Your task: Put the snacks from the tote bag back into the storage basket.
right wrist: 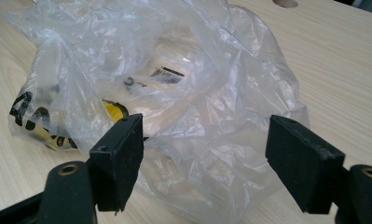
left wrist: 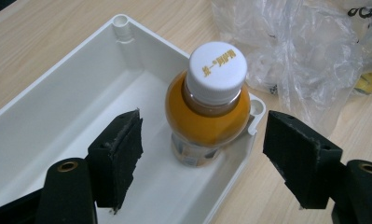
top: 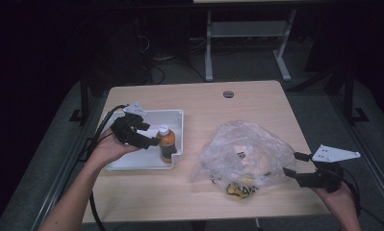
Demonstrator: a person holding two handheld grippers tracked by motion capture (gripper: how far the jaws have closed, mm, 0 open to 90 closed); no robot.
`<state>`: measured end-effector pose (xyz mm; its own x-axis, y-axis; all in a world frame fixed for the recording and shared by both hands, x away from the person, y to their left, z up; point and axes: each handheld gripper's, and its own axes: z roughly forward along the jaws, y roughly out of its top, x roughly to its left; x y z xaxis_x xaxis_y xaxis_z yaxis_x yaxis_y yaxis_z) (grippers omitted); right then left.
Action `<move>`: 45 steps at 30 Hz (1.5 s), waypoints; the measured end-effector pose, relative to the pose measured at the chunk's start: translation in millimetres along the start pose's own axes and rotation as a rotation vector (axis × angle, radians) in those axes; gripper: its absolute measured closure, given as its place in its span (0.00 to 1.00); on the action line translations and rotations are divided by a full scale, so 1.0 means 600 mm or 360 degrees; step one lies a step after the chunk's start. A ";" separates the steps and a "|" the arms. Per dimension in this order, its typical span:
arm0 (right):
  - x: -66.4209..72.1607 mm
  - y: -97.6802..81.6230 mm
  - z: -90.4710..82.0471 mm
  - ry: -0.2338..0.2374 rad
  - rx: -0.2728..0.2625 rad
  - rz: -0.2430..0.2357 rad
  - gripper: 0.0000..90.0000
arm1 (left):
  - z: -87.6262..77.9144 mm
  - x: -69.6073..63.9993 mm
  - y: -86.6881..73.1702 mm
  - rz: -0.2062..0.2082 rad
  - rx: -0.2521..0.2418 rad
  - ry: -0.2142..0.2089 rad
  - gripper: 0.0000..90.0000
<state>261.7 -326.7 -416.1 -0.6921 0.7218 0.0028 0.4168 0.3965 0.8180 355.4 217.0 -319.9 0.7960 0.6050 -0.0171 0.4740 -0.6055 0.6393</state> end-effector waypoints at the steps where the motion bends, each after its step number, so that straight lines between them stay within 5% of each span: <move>1: -0.001 0.000 0.000 0.0002 0.0000 -0.0005 0.30 | 0.000 0.000 -0.002 0.0008 -0.0003 0.0006 0.30; 27: -0.002 -0.001 -0.002 -0.0008 0.0005 0.0006 0.30 | 0.026 -0.003 -0.093 -0.0006 0.0012 0.0076 0.29; 45: -0.001 -0.002 -0.002 -0.0006 0.0011 0.0004 0.30 | 0.042 -0.024 -0.138 -0.0024 -0.0066 0.0059 0.29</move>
<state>260.9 -327.9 -416.3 -0.6888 0.7249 0.0026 0.4226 0.3986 0.8139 314.3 245.4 -392.1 0.7742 0.6329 0.0011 0.4690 -0.5749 0.6705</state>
